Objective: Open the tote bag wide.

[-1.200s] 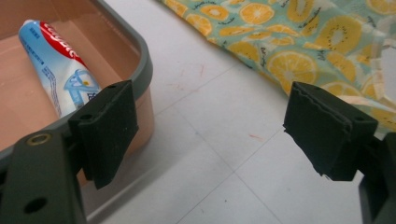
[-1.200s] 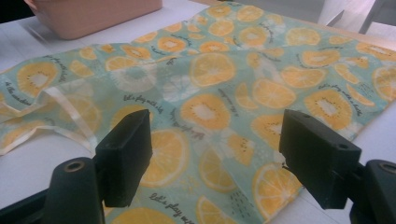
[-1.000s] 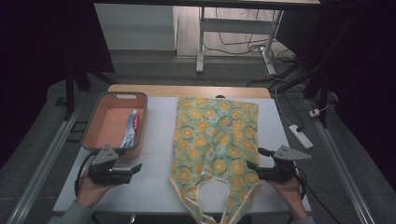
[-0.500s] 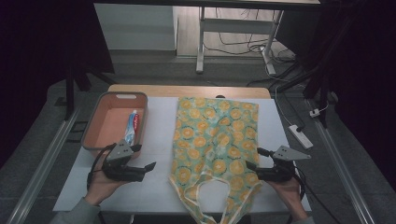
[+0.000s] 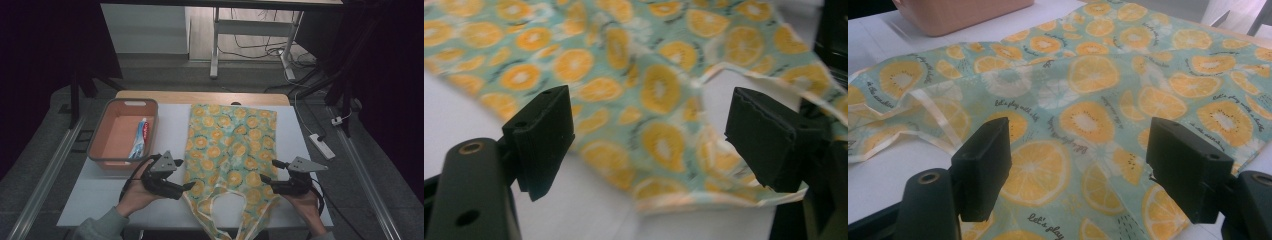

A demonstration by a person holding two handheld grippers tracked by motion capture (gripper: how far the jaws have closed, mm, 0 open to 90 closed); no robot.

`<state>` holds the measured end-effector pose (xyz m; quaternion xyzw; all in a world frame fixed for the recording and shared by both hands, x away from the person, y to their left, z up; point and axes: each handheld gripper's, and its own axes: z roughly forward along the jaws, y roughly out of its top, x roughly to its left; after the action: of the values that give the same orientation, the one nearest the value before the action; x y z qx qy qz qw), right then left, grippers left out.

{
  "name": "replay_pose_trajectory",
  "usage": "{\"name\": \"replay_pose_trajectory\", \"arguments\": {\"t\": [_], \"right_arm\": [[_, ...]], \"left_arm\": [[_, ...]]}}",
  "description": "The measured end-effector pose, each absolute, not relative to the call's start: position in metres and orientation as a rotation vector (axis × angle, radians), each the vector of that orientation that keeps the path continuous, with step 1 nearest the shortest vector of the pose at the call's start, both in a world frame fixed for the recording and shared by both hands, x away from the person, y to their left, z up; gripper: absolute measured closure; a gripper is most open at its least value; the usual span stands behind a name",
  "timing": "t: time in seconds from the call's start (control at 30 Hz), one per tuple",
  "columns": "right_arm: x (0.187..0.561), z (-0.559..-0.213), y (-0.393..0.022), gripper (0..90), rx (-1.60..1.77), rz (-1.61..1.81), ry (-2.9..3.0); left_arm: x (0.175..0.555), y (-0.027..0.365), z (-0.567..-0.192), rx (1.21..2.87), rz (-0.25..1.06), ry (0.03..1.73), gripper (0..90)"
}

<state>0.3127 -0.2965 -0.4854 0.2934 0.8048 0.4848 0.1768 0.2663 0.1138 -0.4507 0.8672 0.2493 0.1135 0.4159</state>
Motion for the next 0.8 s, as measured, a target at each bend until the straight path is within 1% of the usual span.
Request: {"name": "replay_pose_trajectory", "arguments": {"t": [0.13,0.2,0.23,0.43,0.67,0.73,0.8], "right_arm": [[0.312,-0.486,-0.297,25.8,0.826,1.370,2.280],[0.312,-0.486,-0.297,25.8,0.830,1.371,2.280],[0.312,-0.486,-0.298,25.8,0.834,1.376,2.279],[0.312,-0.488,-0.296,25.8,0.830,1.368,2.290],[0.311,-0.488,-0.295,25.8,0.827,1.366,2.292],[0.311,-0.489,-0.296,25.8,0.831,1.366,2.294],[0.311,-0.489,-0.296,25.9,0.832,1.363,2.294]], "left_arm": [[0.257,0.100,-0.455,2.226,0.251,0.547,20.2],[0.251,0.099,-0.457,2.240,0.212,0.521,20.4],[0.248,0.098,-0.458,2.245,0.197,0.505,21.8],[0.227,0.093,-0.465,2.303,0.134,0.412,23.6],[0.223,0.075,-0.481,2.384,0.057,0.330,23.8],[0.223,0.070,-0.485,2.414,0.023,0.310,26.6],[0.222,0.066,-0.488,2.427,0.011,0.294,27.1]]}}
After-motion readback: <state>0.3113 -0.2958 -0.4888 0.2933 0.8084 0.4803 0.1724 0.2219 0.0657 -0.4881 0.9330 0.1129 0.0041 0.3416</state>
